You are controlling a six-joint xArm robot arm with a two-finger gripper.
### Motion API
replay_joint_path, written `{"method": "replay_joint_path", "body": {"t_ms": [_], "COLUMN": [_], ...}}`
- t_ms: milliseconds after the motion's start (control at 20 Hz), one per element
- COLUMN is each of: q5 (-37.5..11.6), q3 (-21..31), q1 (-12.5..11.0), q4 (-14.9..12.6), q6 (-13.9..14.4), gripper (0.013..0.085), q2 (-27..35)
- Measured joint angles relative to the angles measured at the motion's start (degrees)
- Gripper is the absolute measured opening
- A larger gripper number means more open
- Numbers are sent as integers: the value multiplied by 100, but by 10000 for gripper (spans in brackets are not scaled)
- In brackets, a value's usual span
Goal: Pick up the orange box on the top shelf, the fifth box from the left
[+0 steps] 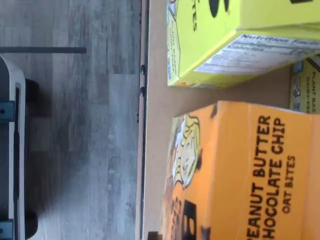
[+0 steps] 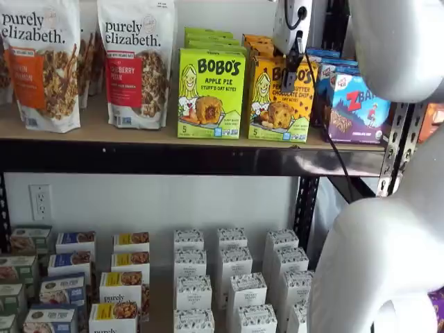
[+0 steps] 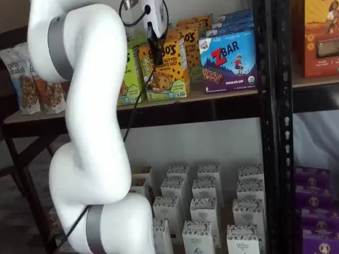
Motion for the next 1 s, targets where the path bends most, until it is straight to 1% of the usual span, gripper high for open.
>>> {"method": "replay_joint_path", "body": {"t_ms": [200, 250, 300, 350, 400, 450, 900, 950, 1000], "q5": [22, 18, 10, 4, 2, 0, -30, -30, -34], "q3": [-30, -28, -21, -14, -12, -10, -1, 5, 18], "q1": [-4, -2, -1, 0, 1, 0, -14, -15, -16], "q4": [-11, -15, -16, -16, -13, -3, -9, -6, -6], "q6": [-5, -5, -4, -3, -2, -2, -15, -18, -18], "gripper": [650, 610, 610, 570, 570, 530, 530, 490, 490], "q2": [21, 21, 18, 16, 14, 13, 4, -2, -12]}}
